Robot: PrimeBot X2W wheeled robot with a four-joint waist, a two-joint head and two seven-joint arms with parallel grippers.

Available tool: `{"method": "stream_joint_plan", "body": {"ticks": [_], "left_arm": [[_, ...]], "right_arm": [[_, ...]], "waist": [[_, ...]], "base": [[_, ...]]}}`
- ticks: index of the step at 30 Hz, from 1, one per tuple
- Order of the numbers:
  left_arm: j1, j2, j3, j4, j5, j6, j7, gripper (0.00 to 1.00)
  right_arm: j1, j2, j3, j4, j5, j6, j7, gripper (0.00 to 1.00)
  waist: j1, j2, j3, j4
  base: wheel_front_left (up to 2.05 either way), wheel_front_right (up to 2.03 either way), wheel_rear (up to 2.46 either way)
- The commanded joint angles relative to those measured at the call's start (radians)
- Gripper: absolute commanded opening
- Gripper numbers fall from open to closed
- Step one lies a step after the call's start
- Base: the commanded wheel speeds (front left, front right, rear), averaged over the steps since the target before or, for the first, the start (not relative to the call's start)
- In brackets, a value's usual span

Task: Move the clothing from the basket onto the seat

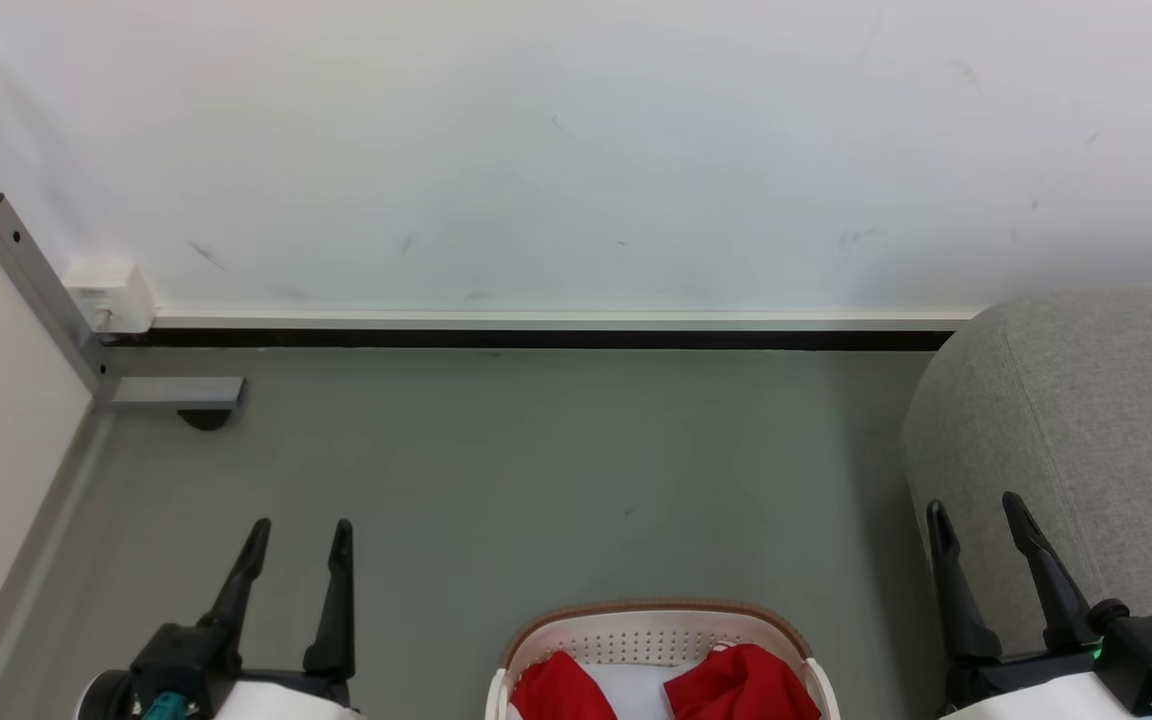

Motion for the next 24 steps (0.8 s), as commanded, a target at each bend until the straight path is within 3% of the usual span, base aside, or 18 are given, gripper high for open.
{"method": "stream_joint_plan", "body": {"ticks": [1, 24], "left_arm": [[0.001, 0.003, 0.001, 0.001, 0.003, 0.000, -0.002, 1.00], [-0.011, 0.003, -0.002, 0.007, -0.031, -0.001, -0.001, 1.00]], "right_arm": [[-0.012, -0.007, -0.004, -0.004, -0.005, 0.001, -0.003, 1.00], [-0.018, -0.012, -0.014, -0.010, -0.005, 0.001, -0.003, 1.00]], "waist": [[0.0000, 0.0000, 0.001, 0.000], [0.0000, 0.0000, 0.013, -0.015]], "base": [[0.00, 0.00, 0.00], [0.00, 0.00, 0.00]]}}
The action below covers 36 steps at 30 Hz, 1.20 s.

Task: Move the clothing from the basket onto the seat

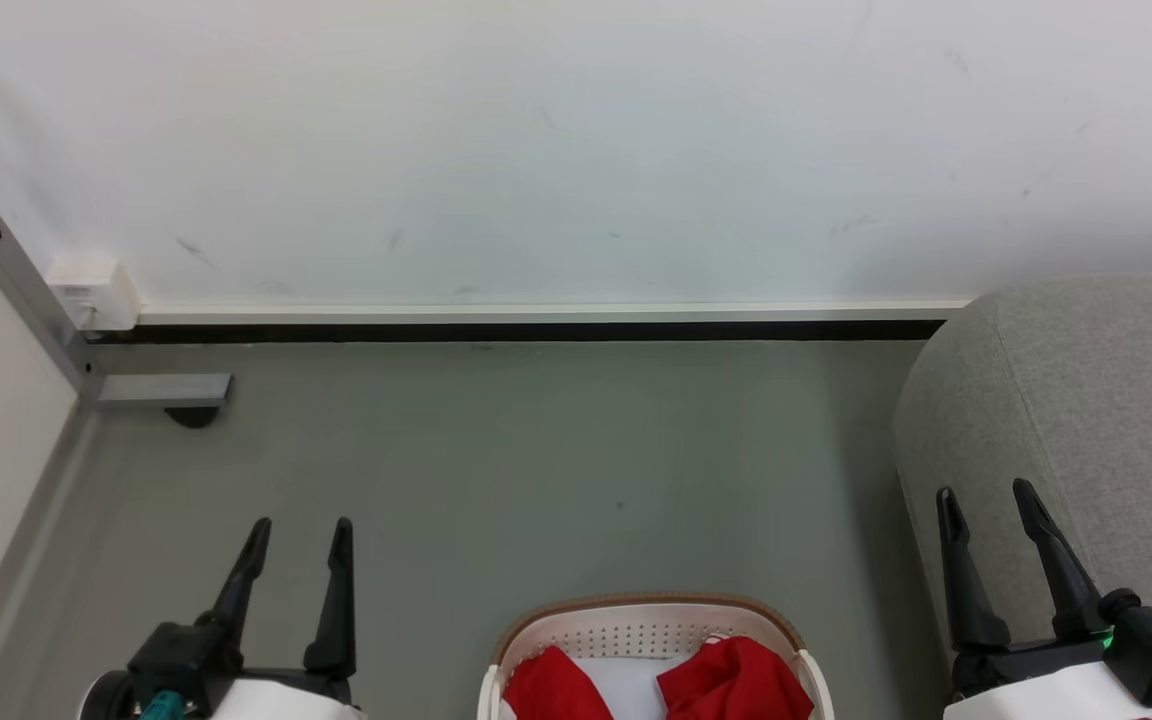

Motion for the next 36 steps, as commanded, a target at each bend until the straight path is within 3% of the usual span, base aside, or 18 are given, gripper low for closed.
{"method": "stream_joint_plan", "body": {"ticks": [1, 11, 26, 36], "left_arm": [[-0.009, 0.003, 0.003, 0.006, -0.013, 0.000, -0.001, 1.00], [-0.026, 0.003, -0.010, 0.017, -0.026, -0.004, -0.001, 1.00], [-0.130, 0.005, -0.025, 0.051, 0.033, -0.028, -0.001, 1.00], [-0.243, 0.039, -0.072, 0.189, 0.078, -0.047, -0.001, 1.00]], "right_arm": [[-0.006, -0.010, 0.000, -0.004, -0.002, 0.001, -0.003, 1.00], [-0.033, -0.016, 0.012, -0.012, -0.001, 0.001, -0.003, 1.00], [-0.112, 0.001, -0.007, -0.045, -0.001, 0.001, -0.002, 1.00], [-0.169, 0.016, -0.019, -0.076, 0.006, 0.001, -0.002, 1.00]], "waist": [[0.0000, 0.0000, 0.002, -0.004], [0.0000, 0.0000, 0.044, -0.047], [0.0000, 0.0000, 0.203, -0.160], [0.0000, 0.0000, 0.330, -0.228]], "base": [[0.00, 0.00, 0.00], [0.00, 0.00, 0.00], [0.00, 0.00, 0.00], [0.00, 0.00, 0.00]]}}
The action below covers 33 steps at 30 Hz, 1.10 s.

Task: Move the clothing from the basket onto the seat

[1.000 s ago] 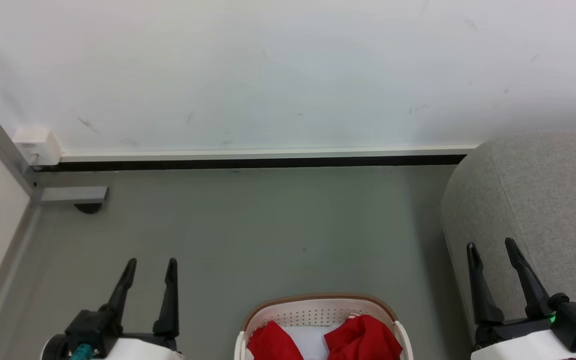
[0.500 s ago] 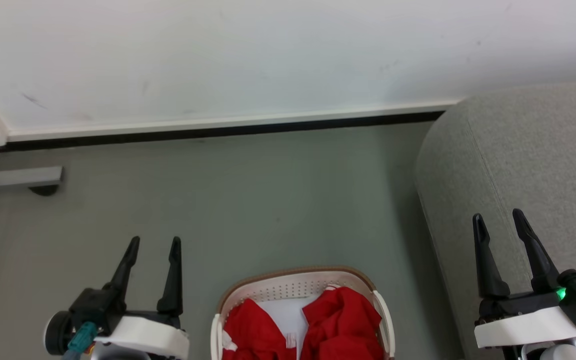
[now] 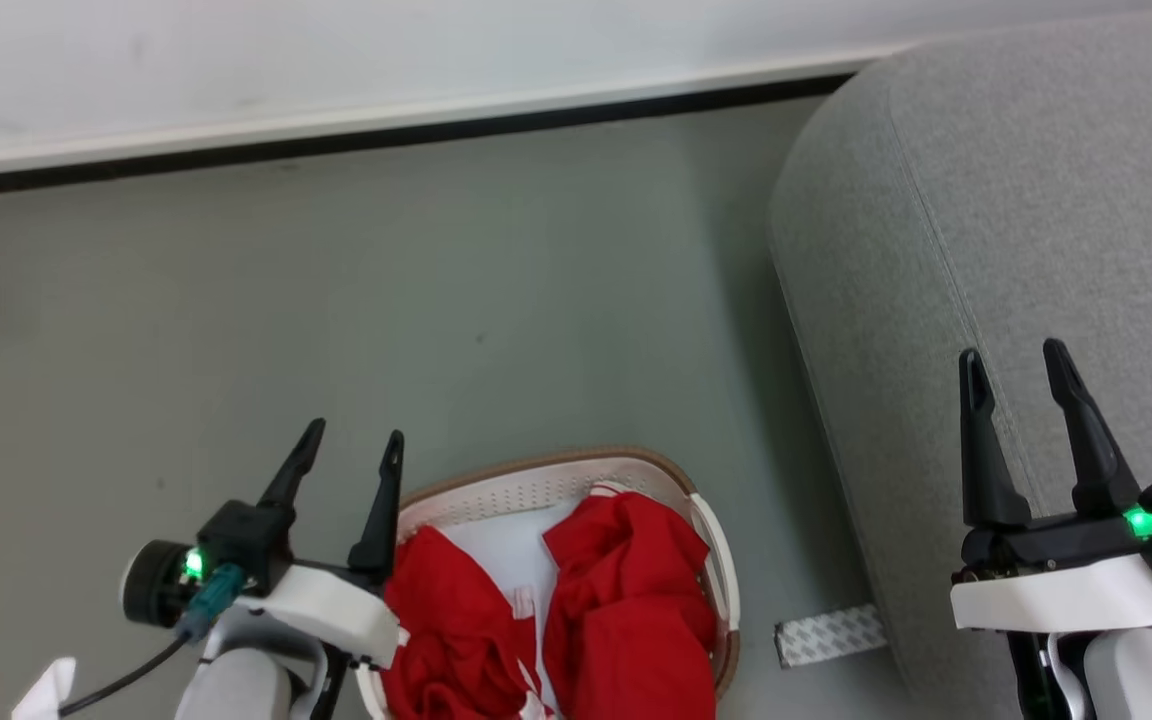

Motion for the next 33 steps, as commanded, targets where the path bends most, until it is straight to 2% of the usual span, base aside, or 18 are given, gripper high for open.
{"method": "stream_joint_plan", "body": {"ticks": [1, 10, 17, 33], "left_arm": [[-0.027, 0.018, -0.014, 0.029, 0.019, -0.003, -0.001, 1.00], [-0.135, 0.065, -0.121, 0.253, 0.108, -0.010, -0.001, 1.00], [-0.229, 0.080, -0.186, 0.432, 0.167, -0.009, 0.015, 1.00], [-0.434, 0.119, -0.366, 0.777, 0.303, -0.018, 0.218, 1.00]], "right_arm": [[-0.022, 0.003, -0.002, -0.008, 0.003, 0.001, 0.000, 1.00], [-0.062, 0.010, -0.007, -0.034, 0.013, 0.001, 0.000, 1.00], [-0.086, 0.011, 0.000, -0.058, 0.025, 0.001, 0.000, 1.00], [-0.153, 0.011, 0.006, -0.114, 0.105, 0.001, 0.000, 1.00]], "waist": [[-0.0002, -0.0001, 0.045, -0.035], [-0.0002, -0.0001, 0.120, -0.084], [-0.0002, -0.0001, 0.174, -0.110], [-0.0002, -0.0001, 0.332, -0.183]], "base": [[0.00, 0.00, 0.00], [0.00, 0.00, 0.00], [0.00, 0.00, 0.00], [0.00, 0.00, 0.00]]}}
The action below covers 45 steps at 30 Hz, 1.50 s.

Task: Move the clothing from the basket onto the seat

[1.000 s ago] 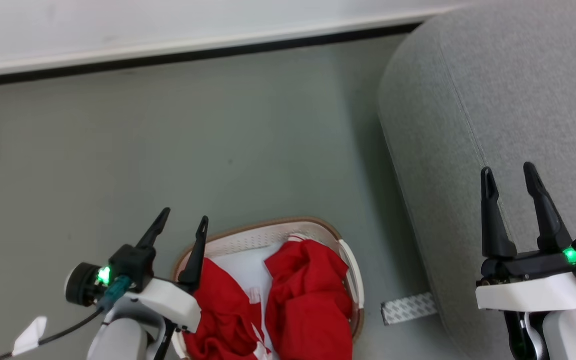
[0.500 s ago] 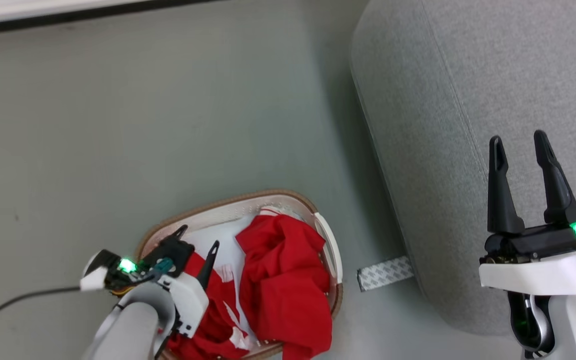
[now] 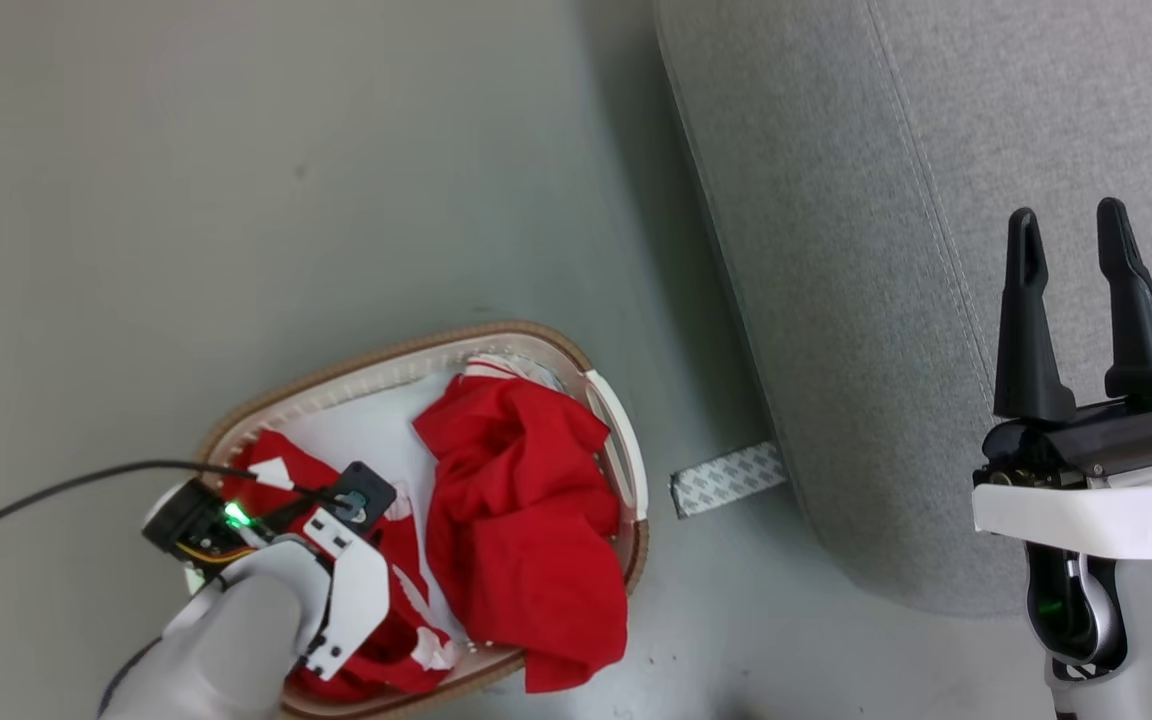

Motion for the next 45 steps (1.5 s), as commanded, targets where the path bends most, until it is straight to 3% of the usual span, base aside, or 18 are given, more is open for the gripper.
{"method": "stream_joint_plan", "body": {"ticks": [1, 6, 17, 28, 30, 31, 45], "left_arm": [[-0.015, 0.013, -0.007, 0.015, 0.021, -0.003, 0.007, 1.00], [-0.055, 0.026, -0.058, 0.092, 0.059, -0.001, 0.078, 1.00], [-0.107, 0.042, -0.114, 0.151, 0.094, 0.044, 0.242, 1.00], [-0.115, 0.043, -0.129, 0.161, 0.066, 0.036, 0.322, 1.00], [-0.117, 0.030, -0.132, 0.161, 0.057, 0.036, 0.312, 0.36], [-0.119, 0.022, -0.133, 0.161, 0.055, 0.034, 0.305, 0.00], [-0.062, -0.068, -0.119, 0.163, -0.039, 0.006, 0.182, 0.00]], "right_arm": [[-0.017, 0.000, -0.001, -0.005, 0.008, 0.001, 0.000, 1.00], [-0.036, 0.000, 0.015, -0.008, 0.029, 0.001, 0.000, 1.00], [-0.053, 0.000, 0.031, -0.005, 0.073, 0.001, 0.000, 1.00], [-0.048, 0.000, 0.026, 0.012, 0.066, 0.001, 0.001, 1.00], [-0.048, 0.000, 0.025, 0.014, 0.062, 0.001, 0.001, 1.00], [-0.048, 0.000, 0.026, 0.015, 0.059, 0.001, 0.001, 1.00], [-0.004, 0.000, 0.014, 0.046, -0.018, 0.001, 0.001, 1.00]], "waist": [[-0.0001, 0.0000, 0.026, -0.017], [-0.0001, 0.0000, 0.071, -0.043], [-0.0001, 0.0000, 0.126, -0.079], [-0.0001, 0.0000, 0.111, -0.074], [-0.0001, 0.0000, 0.101, -0.069], [-0.0001, 0.0000, 0.095, -0.066], [-0.0001, 0.0000, -0.092, 0.016]], "base": [[0.00, 0.00, 0.00], [0.00, 0.00, 0.00], [0.00, 0.00, 0.00], [0.00, 0.00, 0.00], [0.00, 0.00, 0.00], [0.00, 0.00, 0.00], [0.00, 0.00, 0.00]]}}
